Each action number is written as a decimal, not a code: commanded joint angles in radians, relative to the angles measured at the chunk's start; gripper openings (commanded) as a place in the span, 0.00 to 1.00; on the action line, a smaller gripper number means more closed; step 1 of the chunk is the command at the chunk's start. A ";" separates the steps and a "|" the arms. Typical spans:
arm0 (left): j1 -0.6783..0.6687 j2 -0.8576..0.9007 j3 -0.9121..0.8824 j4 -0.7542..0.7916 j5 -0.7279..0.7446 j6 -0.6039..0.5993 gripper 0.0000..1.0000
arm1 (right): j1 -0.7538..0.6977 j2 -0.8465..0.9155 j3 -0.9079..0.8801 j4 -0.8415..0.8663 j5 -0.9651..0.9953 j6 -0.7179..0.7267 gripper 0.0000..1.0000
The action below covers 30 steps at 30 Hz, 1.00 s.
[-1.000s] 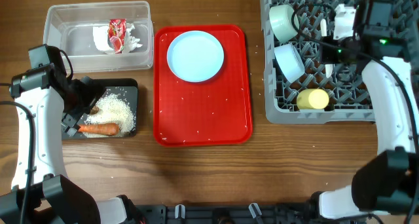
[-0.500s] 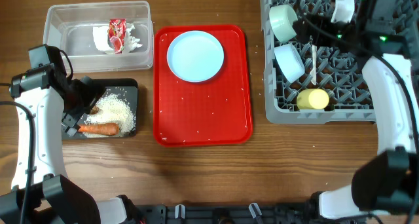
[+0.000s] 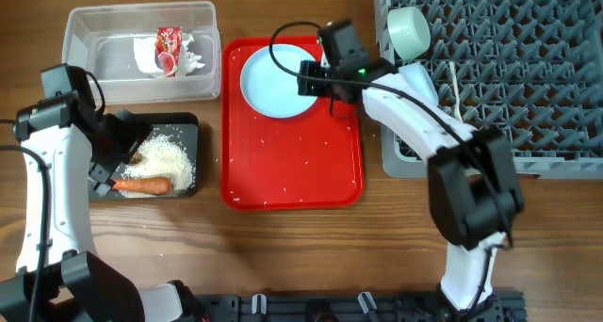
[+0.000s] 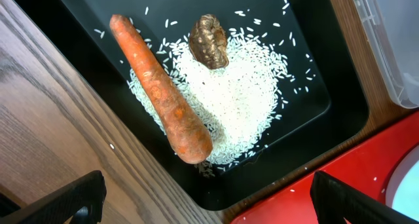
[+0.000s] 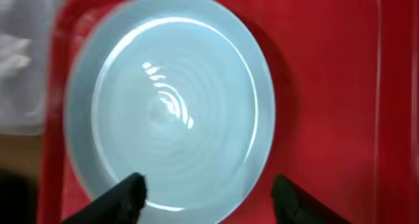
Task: Sort waste into correct bins and load items into the dishwasher rack
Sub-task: 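Grasp the light-blue plate on the red tray with the right gripper, then stand the light-blue plate upright in the dish rack with the right gripper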
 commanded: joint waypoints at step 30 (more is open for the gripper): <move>0.003 -0.018 0.002 0.000 -0.013 0.008 1.00 | -0.415 -0.497 -0.006 0.237 0.693 -0.849 0.04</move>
